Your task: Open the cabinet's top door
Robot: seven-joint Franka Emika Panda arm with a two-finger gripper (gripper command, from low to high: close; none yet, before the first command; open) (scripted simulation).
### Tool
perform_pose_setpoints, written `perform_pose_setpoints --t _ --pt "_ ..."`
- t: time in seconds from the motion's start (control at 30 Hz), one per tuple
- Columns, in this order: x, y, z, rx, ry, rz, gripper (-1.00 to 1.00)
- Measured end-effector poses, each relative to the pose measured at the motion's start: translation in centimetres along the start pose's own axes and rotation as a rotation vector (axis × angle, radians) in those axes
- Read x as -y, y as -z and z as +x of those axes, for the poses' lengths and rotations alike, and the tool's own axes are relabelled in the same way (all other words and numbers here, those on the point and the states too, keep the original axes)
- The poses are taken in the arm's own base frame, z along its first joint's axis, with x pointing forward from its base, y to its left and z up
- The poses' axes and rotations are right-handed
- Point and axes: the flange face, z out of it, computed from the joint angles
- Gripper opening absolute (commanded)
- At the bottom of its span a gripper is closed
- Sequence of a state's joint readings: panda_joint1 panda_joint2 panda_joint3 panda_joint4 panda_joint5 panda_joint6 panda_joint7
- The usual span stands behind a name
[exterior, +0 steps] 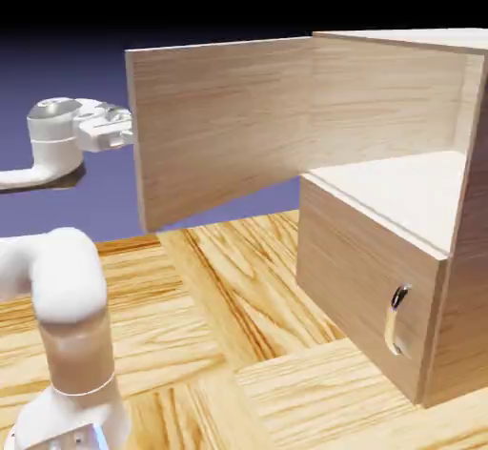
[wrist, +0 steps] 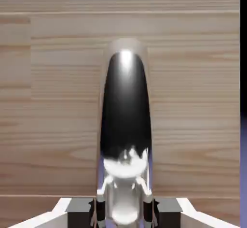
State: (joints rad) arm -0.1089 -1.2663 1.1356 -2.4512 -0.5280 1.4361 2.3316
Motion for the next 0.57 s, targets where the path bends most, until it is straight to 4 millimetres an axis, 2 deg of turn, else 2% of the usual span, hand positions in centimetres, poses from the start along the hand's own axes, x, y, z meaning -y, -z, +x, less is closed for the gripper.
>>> perform_pose_setpoints --t 0.27,0.57 --pt "2.0 6.6 -2.0 -0.111 0.000 -0.111 -1.00" --pt "4.6 12.5 -4.6 -0.219 0.000 -0.219 -1.00"
